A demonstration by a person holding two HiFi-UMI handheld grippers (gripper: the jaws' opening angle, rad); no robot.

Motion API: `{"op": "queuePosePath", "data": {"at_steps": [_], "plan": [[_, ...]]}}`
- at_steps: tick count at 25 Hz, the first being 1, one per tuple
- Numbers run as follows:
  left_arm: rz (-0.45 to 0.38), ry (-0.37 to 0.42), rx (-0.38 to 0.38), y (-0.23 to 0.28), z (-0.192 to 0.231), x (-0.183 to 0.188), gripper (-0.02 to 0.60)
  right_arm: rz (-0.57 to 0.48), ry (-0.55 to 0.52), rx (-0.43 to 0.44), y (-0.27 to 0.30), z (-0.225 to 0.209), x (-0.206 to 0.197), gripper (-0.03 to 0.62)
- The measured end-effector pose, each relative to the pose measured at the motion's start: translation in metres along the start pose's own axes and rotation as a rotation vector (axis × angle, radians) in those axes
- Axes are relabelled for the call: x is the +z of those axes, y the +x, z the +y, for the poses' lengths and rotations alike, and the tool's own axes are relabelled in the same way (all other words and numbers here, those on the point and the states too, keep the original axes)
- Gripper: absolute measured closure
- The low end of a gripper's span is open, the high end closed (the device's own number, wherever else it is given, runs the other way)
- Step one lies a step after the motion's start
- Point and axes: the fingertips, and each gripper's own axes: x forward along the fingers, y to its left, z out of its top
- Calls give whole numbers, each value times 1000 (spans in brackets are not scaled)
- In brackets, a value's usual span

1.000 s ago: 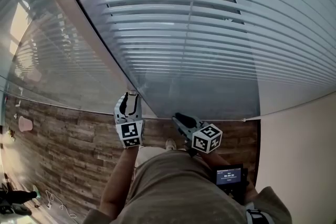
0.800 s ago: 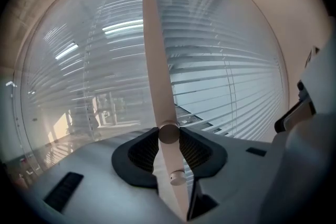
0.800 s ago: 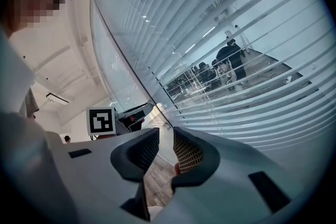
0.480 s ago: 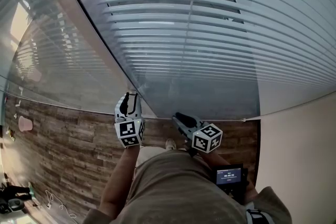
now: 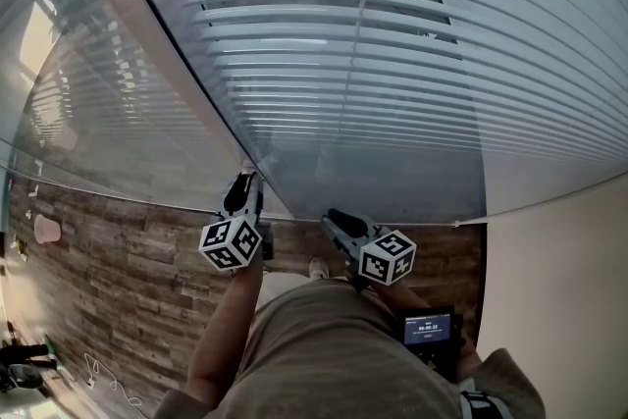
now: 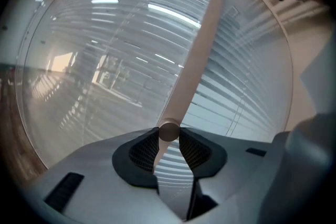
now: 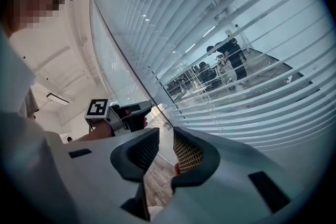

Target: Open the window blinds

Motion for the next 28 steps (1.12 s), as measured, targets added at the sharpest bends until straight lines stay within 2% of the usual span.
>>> {"op": "queuePosePath", "data": {"at_steps": [2,6,11,15,19,21,23,24,26,28], "plan": [[3,-100,-23,1,0,1,448,-1,1,0,0,0,2,503],[21,-235,-64,2,1,1,448,-1,1,-1,-1,0,2,503],[15,-543,-158,1,-1,2,448,-1,-1,1,-2,1,1,503],[11,-714,-215,2,0,3,448,3,0,3,-1,2,0,503],[-5,-919,-278,1,0,2,448,6,-5,6,-1,3,0,503],[-16,-979,-307,0,-2,4,448,6,-6,6,-1,4,-1,503],[-15,-948,-307,0,-2,4,448,6,-7,6,-1,4,-1,503],[-7,-884,-289,0,-1,4,448,6,-7,6,-1,5,-1,503],[23,-671,-227,0,-1,3,448,5,-7,6,-1,5,-1,503],[56,-408,-146,0,0,2,448,4,-5,5,-1,5,-1,503]]}}
